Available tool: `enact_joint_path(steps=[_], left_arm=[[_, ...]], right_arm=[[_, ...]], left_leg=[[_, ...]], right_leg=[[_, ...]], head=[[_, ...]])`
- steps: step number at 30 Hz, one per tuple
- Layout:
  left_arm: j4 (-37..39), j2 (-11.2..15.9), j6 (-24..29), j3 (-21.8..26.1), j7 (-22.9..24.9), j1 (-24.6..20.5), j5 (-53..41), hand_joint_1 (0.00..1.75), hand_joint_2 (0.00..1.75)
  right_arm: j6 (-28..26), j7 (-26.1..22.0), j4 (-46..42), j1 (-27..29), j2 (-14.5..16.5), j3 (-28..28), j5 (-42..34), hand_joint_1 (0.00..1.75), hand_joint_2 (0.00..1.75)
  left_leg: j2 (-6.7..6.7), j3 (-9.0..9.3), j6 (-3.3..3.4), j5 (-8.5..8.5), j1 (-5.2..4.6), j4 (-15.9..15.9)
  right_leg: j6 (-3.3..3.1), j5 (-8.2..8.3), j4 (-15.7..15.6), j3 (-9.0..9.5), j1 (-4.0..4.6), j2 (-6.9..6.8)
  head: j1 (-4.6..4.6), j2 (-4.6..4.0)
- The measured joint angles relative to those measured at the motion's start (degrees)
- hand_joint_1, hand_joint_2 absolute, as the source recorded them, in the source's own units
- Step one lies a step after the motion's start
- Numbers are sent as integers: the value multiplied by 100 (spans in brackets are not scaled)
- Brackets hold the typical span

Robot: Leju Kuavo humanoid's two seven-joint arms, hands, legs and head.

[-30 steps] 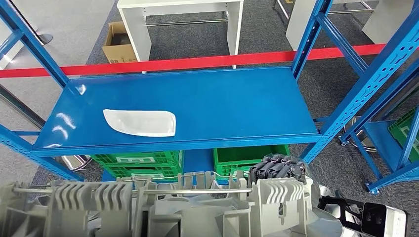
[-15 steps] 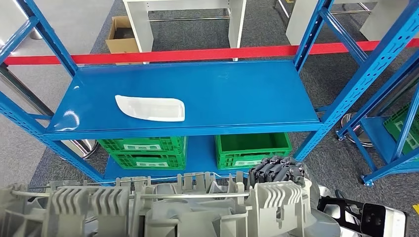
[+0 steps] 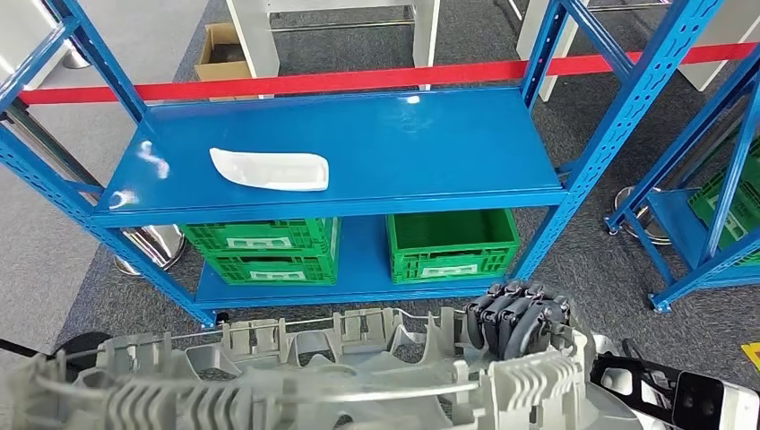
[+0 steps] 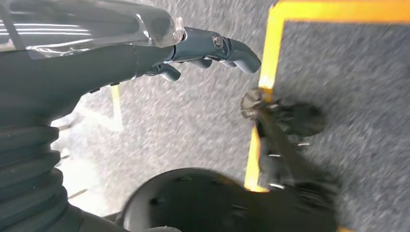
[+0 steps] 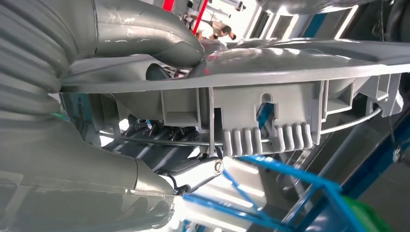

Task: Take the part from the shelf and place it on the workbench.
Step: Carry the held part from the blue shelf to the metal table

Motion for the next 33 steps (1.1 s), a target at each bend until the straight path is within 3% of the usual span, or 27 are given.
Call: enact_joint_path(steps=[1, 2, 4, 5, 6, 8, 9, 10, 11, 12, 13, 14, 16, 17, 19, 21, 23, 24, 25, 26, 27, 29, 31, 33], left_arm=[[-11, 50, -21, 0, -29, -8, -14, 0, 175], [-24, 99, -51, -1, -39, -10, -32, 0, 175], [-37, 178, -109, -1, -43, 9, -84, 0, 175], [-41, 206, -127, -2, -48, 18, -100, 0, 175], [-45, 226, -138, -2, -61, 22, -112, 0, 175], [-55, 243, -149, -2, -100, 21, -114, 0, 175], [-59, 248, -150, -1, -120, 21, -111, 0, 175], [-62, 253, -151, -1, -135, 20, -108, 0, 175], [-64, 258, -151, -1, -147, 20, -105, 0, 175], [-64, 262, -151, -1, -156, 19, -103, 0, 175], [-64, 264, -151, -1, -159, 20, -104, 0, 175], [-64, 265, -153, -1, -161, 20, -105, 0, 175], [-65, 270, -158, -1, -162, 20, -106, 0, 175], [-66, 274, -159, -1, -162, 20, -106, 0, 175], [-69, 287, -158, -1, -163, 24, -106, 0, 175], [-71, 294, -157, -1, -163, 32, -111, 0, 175], [-71, 294, -155, -3, -163, 34, -141, 0, 175], [-71, 293, -153, -11, -163, 34, -176, 0, 175], [-71, 293, -155, -29, -163, 34, -230, 0, 175], [-71, 298, -164, -58, -164, 34, -293, 0, 175], [-71, 309, -179, -97, -167, 34, -354, 0, 175], [-71, 348, -213, -168, -178, 25, -436, 0, 175], [-74, 386, -235, -216, -187, 11, -442, 0, 175], [-75, 407, -246, -225, -186, 9, -343, 0, 175]], right_arm=[[14, -14, 5, -55, 2, -13, -23, 175, 175], [27, -32, 9, -84, 4, -32, -38, 175, 175], [97, -65, 27, -99, 9, -96, -44, 175, 175], [149, -73, 41, -107, 18, -134, -43, 175, 175], [200, -76, 61, -121, 33, -173, -40, 175, 175], [266, -78, 115, -156, 75, -221, -40, 175, 175], [283, -78, 151, -172, 98, -230, -44, 175, 175], [293, -78, 187, -183, 120, -236, -49, 175, 175], [298, -78, 217, -189, 139, -240, -55, 175, 175], [302, -78, 241, -192, 156, -248, -62, 175, 175], [302, -78, 252, -192, 172, -258, -66, 175, 175], [303, -78, 258, -194, 186, -269, -68, 175, 175], [306, -80, 259, -197, 218, -285, -71, 175, 175], [310, -82, 259, -198, 229, -289, -72, 175, 175], [318, -85, 261, -198, 245, -292, -74, 175, 175], [326, -85, 264, -200, 262, -292, -75, 175, 175], [347, -85, 267, -197, 280, -298, -77, 175, 175], [359, -85, 267, -192, 285, -311, -74, 175, 175], [356, -86, 268, -183, 287, -336, -68, 175, 175], [336, -86, 269, -168, 281, -368, -58, 175, 175], [302, -86, 267, -146, 269, -403, -49, 175, 175], [231, -86, 245, -91, 230, -474, -37, 175, 175], [205, -86, 205, -55, 192, -532, -45, 175, 175], [226, -87, 180, -53, 175, -549, -66, 175, 175]], left_leg=[[-9, 180, 27, -40, -15, -290], [-16, 247, 59, -71, -34, -428], [-8, 170, 146, 15, -41, -470], [5, 110, 195, 80, -36, -479], [20, 36, 235, 151, -26, -492], [44, -114, 282, 277, -29, -489], [53, -185, 290, 338, -38, -483], [61, -259, 296, 402, -48, -472], [66, -337, 298, 462, -59, -457], [68, -414, 295, 518, -68, -437], [67, -489, 287, 566, -74, -412], [64, -554, 271, 606, -84, -385], [60, -640, 221, 684, -91, -341], [60, -670, 189, 729, -89, -333], [48, -720, 124, 790, -76, -329], [24, -828, 50, 542, -60, -134], [13, -1024, -21, -12, -26, 482], [15, -1113, -47, -226, -10, 857], [15, -1154, -64, -320, 3, 1145], [16, -1117, -72, -281, 15, 1269], [16, -979, -74, -142, 26, 1184], [10, -448, -62, 124, 39, 491], [-15, 33, -25, 135, 21, -253], [-32, 133, 43, 92, -10, -495]], right_leg=[[36, 54, -9, -18, 4, -4], [75, 106, -27, -24, 5, -11], [150, 160, -47, -45, -12, -25], [175, 58, 26, -92, -18, -25], [194, -155, 209, -166, -21, -21], [216, -748, 867, -345, -18, -15], [223, -946, 1234, -403, -15, -14], [222, -1000, 1499, -405, -13, -13], [210, -916, 1594, -323, -11, -12], [188, -753, 1490, -148, -6, -12], [157, -595, 1186, 117, 3, -11], [125, -536, 763, 427, 16, -11], [81, -633, 29, 890, 47, -8], [59, -699, -145, 973, 65, -5], [-3, -657, -211, 918, 68, -8], [-86, -543, -224, 807, 41, -24], [-128, -418, -223, 673, 32, -32], [-129, -354, -218, 592, 33, -34], [-122, -294, -210, 510, 33, -35], [-113, -239, -200, 430, 33, -36], [-100, -188, -189, 356, 32, -37], [-59, -102, -160, 232, 31, -35], [4, -19, -139, 158, 39, -36], [78, 81, -152, 118, 37, -38]], head=[[1, 0], [2, 0], [3, 1], [11, 1], [23, 1], [45, 1], [48, 0], [49, 0], [50, 1], [50, 1], [51, 1], [51, 1], [46, 1], [45, 0], [51, 0], [38, 1], [19, 1], [15, 1], [16, 1], [14, 1], [15, 1], [15, 1], [19, 1], [21, 1]])
